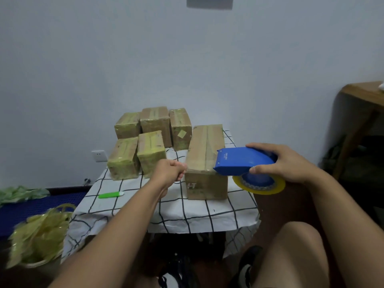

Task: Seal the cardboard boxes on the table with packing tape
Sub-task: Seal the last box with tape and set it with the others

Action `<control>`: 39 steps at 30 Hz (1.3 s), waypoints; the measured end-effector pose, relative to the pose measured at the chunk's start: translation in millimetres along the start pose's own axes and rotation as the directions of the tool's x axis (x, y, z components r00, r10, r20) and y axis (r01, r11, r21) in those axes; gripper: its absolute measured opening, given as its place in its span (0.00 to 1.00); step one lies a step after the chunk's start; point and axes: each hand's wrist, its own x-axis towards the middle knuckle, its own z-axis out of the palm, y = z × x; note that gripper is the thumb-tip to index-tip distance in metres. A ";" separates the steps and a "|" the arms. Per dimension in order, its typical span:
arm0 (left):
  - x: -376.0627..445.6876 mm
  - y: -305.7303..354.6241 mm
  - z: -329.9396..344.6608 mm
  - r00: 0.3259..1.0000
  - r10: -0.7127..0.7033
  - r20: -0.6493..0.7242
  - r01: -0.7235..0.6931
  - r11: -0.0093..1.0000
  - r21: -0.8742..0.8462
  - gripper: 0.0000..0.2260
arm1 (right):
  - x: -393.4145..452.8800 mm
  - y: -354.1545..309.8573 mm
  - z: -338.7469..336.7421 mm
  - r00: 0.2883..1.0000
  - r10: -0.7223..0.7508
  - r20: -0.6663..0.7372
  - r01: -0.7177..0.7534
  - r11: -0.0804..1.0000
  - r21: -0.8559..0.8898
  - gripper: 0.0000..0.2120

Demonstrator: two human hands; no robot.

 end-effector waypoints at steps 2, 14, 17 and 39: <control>0.0 0.1 2.0 1.000 0.002 -0.013 -0.003 1.000 -0.025 0.07 | 4.9 1.8 -1.6 1.000 0.002 0.002 -0.002 1.000 0.004 0.27; 0.2 -7.3 11.1 0.993 0.002 -0.121 -0.008 0.999 -0.050 0.10 | 16.2 -0.9 0.5 1.000 0.018 0.007 -0.018 1.000 -0.023 0.30; -1.1 -6.3 11.3 0.993 0.003 -0.118 -0.011 0.998 -0.063 0.10 | 16.2 -2.4 -0.2 1.000 0.025 0.000 -0.025 0.999 -0.020 0.30; 1.7 -5.1 12.9 0.982 -0.181 -0.061 0.180 0.983 -0.026 0.06 | 27.0 6.4 6.6 0.997 0.064 0.041 -0.061 0.995 -0.076 0.34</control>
